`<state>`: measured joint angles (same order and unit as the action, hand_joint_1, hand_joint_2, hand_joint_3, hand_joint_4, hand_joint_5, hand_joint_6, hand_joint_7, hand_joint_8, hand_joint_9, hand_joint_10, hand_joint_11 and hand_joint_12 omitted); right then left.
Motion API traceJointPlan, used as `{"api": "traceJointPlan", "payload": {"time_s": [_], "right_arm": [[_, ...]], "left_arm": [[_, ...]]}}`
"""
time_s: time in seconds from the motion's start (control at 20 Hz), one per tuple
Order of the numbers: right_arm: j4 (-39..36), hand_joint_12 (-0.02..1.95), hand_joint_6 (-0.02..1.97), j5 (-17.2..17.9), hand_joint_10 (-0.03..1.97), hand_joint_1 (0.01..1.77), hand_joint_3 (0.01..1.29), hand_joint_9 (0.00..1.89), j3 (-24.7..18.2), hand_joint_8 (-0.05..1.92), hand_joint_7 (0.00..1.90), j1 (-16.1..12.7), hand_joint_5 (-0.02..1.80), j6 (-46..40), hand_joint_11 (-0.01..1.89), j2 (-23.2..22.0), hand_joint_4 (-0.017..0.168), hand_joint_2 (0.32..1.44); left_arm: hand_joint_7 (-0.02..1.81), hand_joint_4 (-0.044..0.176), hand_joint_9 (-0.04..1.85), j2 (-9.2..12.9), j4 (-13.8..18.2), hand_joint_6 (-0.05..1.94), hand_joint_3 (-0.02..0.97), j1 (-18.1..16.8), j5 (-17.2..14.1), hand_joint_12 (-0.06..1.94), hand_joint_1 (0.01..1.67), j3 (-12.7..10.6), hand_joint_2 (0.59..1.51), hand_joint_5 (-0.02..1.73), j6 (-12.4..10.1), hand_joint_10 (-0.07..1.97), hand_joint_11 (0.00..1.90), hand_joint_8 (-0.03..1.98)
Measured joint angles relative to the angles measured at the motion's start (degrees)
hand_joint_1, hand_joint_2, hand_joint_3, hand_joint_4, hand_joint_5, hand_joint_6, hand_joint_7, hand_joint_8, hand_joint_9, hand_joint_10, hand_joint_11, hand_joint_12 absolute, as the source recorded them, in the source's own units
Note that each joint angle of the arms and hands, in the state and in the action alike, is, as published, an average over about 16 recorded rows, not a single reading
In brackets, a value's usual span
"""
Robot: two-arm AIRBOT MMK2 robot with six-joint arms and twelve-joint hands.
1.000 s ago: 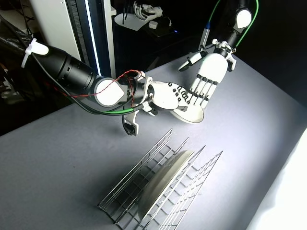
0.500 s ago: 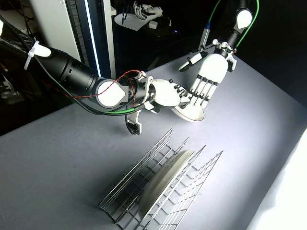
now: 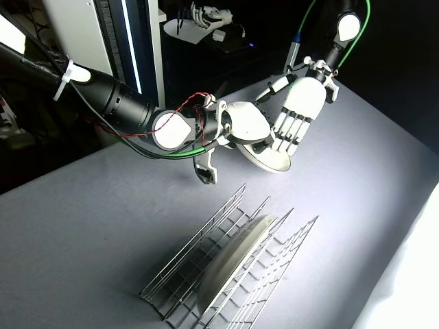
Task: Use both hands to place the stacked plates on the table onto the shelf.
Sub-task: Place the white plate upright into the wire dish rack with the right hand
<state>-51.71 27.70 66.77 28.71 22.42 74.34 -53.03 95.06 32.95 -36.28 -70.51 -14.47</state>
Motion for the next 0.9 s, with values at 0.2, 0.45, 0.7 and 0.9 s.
{"api": "traceJointPlan", "payload": {"time_s": [0.2,0.45,0.7,0.9], "right_arm": [[-0.1,1.47,0.99,0.33,1.15,1.29,0.01,0.74,-0.86,0.69,0.77,-0.76,0.71,0.06,0.76,-1.05,0.007,1.0],[0.53,1.48,1.11,-0.07,1.23,1.3,0.01,0.78,-3.04,0.81,0.8,-2.49,0.73,-0.17,0.81,-3.6,0.006,0.99],[3.11,1.48,1.19,-0.88,1.26,1.31,0.01,0.82,-6.56,0.93,0.84,-4.93,0.75,-0.37,0.82,-7.42,0.002,1.0],[6.57,1.47,1.23,-1.53,1.27,1.32,0.01,0.84,-9.66,1.0,0.89,-6.86,0.77,-0.48,0.82,-10.79,-0.001,1.02]], "left_arm": [[0.01,-0.003,0.0,2.52,1.28,0.0,0.01,-3.3,-1.52,0.01,0.02,0.52,1.051,0.0,0.01,-0.06,0.02,-0.01],[0.01,0.0,0.02,6.9,2.29,0.02,0.01,-6.92,-3.89,0.01,0.01,1.02,1.049,0.01,0.59,-0.06,0.01,-0.01],[0.02,-0.001,0.02,11.11,2.52,0.02,0.01,-8.75,-6.49,0.01,0.01,0.64,1.046,0.01,1.23,-0.06,0.01,-0.01],[0.02,0.0,0.02,13.56,1.89,0.02,0.01,-9.34,-7.93,0.01,0.01,-0.15,1.045,0.01,1.41,-0.06,0.01,-0.01]]}}
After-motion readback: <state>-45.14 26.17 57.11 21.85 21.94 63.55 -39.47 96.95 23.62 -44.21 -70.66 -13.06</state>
